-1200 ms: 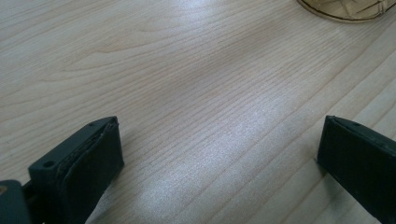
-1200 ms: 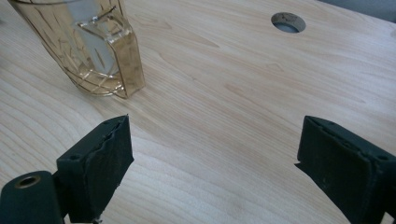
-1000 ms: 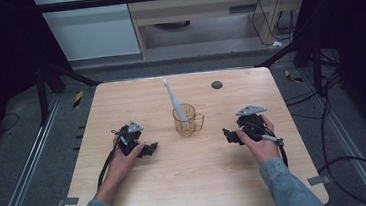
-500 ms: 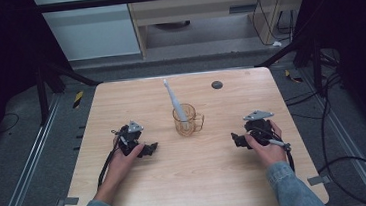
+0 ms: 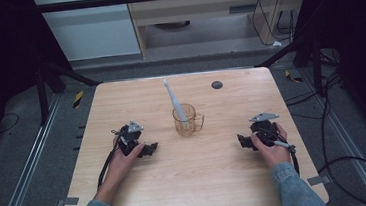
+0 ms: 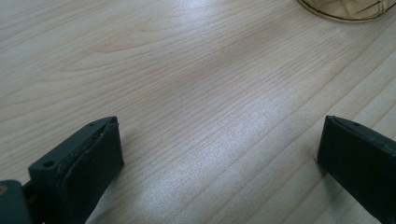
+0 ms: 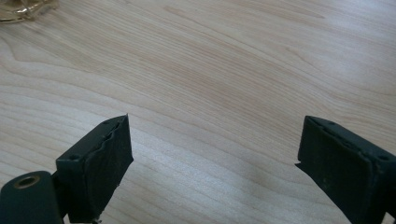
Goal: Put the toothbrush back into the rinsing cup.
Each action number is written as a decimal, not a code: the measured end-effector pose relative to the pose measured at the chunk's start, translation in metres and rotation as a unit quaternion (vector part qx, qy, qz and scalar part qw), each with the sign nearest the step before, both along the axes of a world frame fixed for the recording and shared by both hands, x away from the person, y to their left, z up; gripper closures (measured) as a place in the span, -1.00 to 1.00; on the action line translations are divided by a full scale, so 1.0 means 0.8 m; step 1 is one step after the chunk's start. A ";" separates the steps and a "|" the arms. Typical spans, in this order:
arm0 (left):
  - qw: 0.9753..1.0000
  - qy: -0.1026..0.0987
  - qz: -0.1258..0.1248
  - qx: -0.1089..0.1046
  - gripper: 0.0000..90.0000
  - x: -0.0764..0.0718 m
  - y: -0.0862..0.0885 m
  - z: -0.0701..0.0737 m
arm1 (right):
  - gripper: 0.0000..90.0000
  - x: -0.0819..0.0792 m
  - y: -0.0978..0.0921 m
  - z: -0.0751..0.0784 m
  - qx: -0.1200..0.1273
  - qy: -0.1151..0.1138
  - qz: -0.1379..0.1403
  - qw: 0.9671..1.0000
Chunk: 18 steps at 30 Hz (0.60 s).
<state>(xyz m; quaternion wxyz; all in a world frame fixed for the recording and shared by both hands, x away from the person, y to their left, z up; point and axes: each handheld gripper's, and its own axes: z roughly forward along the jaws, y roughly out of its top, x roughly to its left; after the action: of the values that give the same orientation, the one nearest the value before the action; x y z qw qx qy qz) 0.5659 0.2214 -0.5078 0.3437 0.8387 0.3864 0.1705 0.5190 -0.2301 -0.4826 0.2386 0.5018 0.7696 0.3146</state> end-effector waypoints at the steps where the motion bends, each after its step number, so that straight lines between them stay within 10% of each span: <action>1: 1.000 0.000 0.000 0.000 -1.00 0.000 0.000 0.000 | -0.78 0.000 -0.001 0.000 0.002 0.001 -0.003 1.000; 18: 1.000 0.000 0.000 0.001 -1.00 0.000 0.000 0.000 | -0.77 0.019 -0.019 -0.015 0.019 0.004 -0.027 0.999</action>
<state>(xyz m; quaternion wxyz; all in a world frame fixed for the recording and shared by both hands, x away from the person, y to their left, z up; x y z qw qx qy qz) 0.5659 0.2214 -0.5077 0.3428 0.8391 0.3864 0.1707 0.5339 -0.2454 -0.4944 0.2338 0.5284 0.7505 0.3206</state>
